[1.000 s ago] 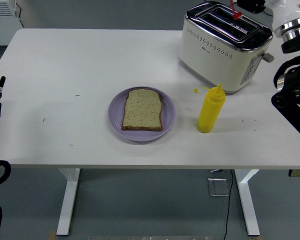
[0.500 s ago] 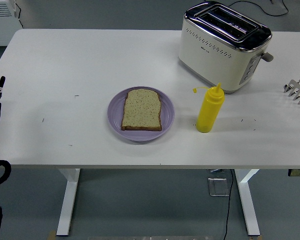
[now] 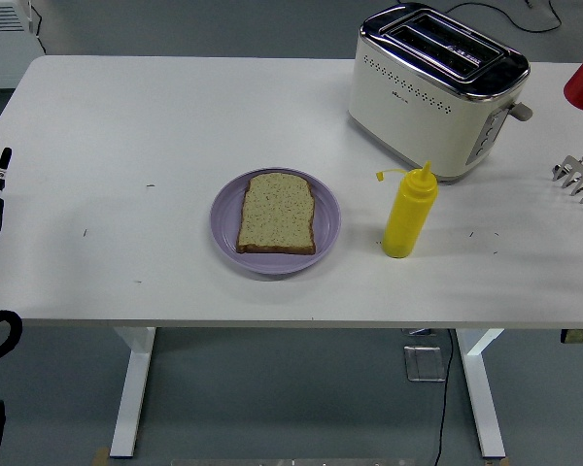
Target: Pick up the cup,pour liquid into bread,place the cup on the desk
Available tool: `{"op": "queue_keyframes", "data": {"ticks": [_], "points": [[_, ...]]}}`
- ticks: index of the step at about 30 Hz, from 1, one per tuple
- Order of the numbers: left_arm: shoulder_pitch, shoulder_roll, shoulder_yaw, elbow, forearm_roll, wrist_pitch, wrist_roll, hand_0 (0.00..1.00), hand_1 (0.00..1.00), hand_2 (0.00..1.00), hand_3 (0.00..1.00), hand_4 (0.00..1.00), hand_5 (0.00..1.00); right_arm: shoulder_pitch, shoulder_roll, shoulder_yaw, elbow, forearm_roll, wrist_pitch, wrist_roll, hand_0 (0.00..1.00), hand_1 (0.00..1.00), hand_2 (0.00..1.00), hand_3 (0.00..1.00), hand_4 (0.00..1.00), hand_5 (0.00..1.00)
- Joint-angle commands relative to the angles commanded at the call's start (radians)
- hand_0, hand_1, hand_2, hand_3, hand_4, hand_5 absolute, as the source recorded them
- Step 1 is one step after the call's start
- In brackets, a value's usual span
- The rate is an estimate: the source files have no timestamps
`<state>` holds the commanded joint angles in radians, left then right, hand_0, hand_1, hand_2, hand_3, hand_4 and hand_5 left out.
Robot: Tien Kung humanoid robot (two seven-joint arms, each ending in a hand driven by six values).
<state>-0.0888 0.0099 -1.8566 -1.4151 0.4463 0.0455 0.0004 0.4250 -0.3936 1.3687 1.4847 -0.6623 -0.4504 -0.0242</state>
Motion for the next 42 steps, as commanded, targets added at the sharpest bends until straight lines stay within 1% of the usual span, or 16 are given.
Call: {"op": "queue_keyframes", "data": {"ticks": [1, 5, 7, 9, 13, 15, 18, 19, 21, 24, 31, 36, 37, 42], "points": [[0.000, 0.000, 0.001, 0.000, 0.000, 0.000, 0.000, 0.788, 0.745, 0.744, 0.702, 0.514, 0.997, -0.021, -0.001, -0.010, -0.009, 0.002, -0.003, 0.022, 0.265, 0.249, 0.333, 0.382, 0.454, 0.002], [0.002, 0.000, 0.003, 0.000, 0.000, 0.000, 0.000, 0.788, 0.745, 0.744, 0.702, 0.514, 0.997, -0.064, -0.004, -0.041, -0.032, -0.018, -0.005, 0.086, 0.265, 0.249, 0.333, 0.382, 0.454, 0.002], [0.002, 0.000, 0.005, 0.001, 0.000, 0.000, 0.000, 0.788, 0.746, 0.745, 0.703, 0.515, 0.998, -0.090, -0.002, -0.081, -0.059, -0.060, -0.015, 0.136, 0.267, 0.252, 0.334, 0.382, 0.464, 0.002], [0.003, 0.000, 0.006, 0.001, 0.000, 0.000, 0.000, 0.788, 0.746, 0.745, 0.703, 0.515, 0.998, -0.110, 0.001, -0.121, -0.086, -0.076, -0.016, 0.184, 0.267, 0.252, 0.334, 0.382, 0.464, 0.002], [0.002, 0.000, 0.010, 0.001, 0.001, -0.001, 0.000, 0.788, 0.746, 0.745, 0.703, 0.515, 0.998, -0.131, 0.007, -0.196, -0.121, -0.096, -0.018, 0.270, 0.272, 0.252, 0.336, 0.384, 0.465, 0.002], [0.002, 0.000, 0.011, 0.001, 0.001, -0.001, 0.000, 0.788, 0.746, 0.745, 0.703, 0.515, 0.998, -0.134, 0.008, -0.209, -0.125, -0.099, -0.019, 0.287, 0.272, 0.252, 0.336, 0.384, 0.465, 0.002], [0.004, -0.001, 0.013, 0.002, 0.000, -0.001, 0.000, 0.788, 0.746, 0.745, 0.703, 0.515, 0.998, -0.142, 0.015, -0.275, -0.152, -0.134, -0.043, 0.354, 0.272, 0.252, 0.336, 0.384, 0.465, 0.002], [0.005, -0.001, 0.013, 0.002, 0.000, -0.001, 0.000, 0.789, 0.746, 0.745, 0.703, 0.513, 0.996, -0.144, 0.019, -0.296, -0.160, -0.138, -0.049, 0.376, 0.286, 0.260, 0.338, 0.384, 0.468, 0.002], [0.006, 0.000, 0.014, 0.002, 0.000, 0.000, 0.000, 0.789, 0.746, 0.745, 0.703, 0.513, 0.996, -0.147, 0.025, -0.322, -0.167, -0.138, -0.052, 0.404, 0.286, 0.260, 0.338, 0.384, 0.468, 0.002], [0.008, 0.000, 0.015, 0.002, 0.000, 0.000, 0.000, 0.789, 0.746, 0.745, 0.703, 0.513, 0.996, -0.146, 0.032, -0.346, -0.174, -0.127, -0.054, 0.428, 0.286, 0.260, 0.338, 0.384, 0.468, 0.002], [0.007, 0.001, 0.015, 0.002, 0.000, 0.000, 0.000, 0.788, 0.744, 0.745, 0.703, 0.514, 0.995, -0.136, 0.039, -0.392, -0.191, -0.108, -0.056, 0.448, 0.288, 0.265, 0.339, 0.385, 0.474, 0.002], [0.002, 0.001, 0.012, 0.002, 0.000, 0.000, 0.000, 0.788, 0.744, 0.745, 0.703, 0.514, 0.995, -0.122, 0.046, -0.430, -0.214, -0.079, -0.071, 0.489, 0.288, 0.265, 0.339, 0.385, 0.474, 0.002], [0.001, 0.001, 0.011, 0.002, -0.001, 0.000, 0.000, 0.788, 0.742, 0.743, 0.702, 0.514, 0.998, -0.119, 0.050, -0.437, -0.220, -0.069, -0.076, 0.503, 0.286, 0.267, 0.341, 0.384, 0.486, 0.002], [0.001, 0.001, 0.008, 0.002, 0.000, 0.000, 0.000, 0.788, 0.742, 0.743, 0.702, 0.514, 0.998, -0.115, 0.065, -0.444, -0.232, -0.045, -0.087, 0.533, 0.286, 0.267, 0.341, 0.384, 0.486, 0.002]]}}
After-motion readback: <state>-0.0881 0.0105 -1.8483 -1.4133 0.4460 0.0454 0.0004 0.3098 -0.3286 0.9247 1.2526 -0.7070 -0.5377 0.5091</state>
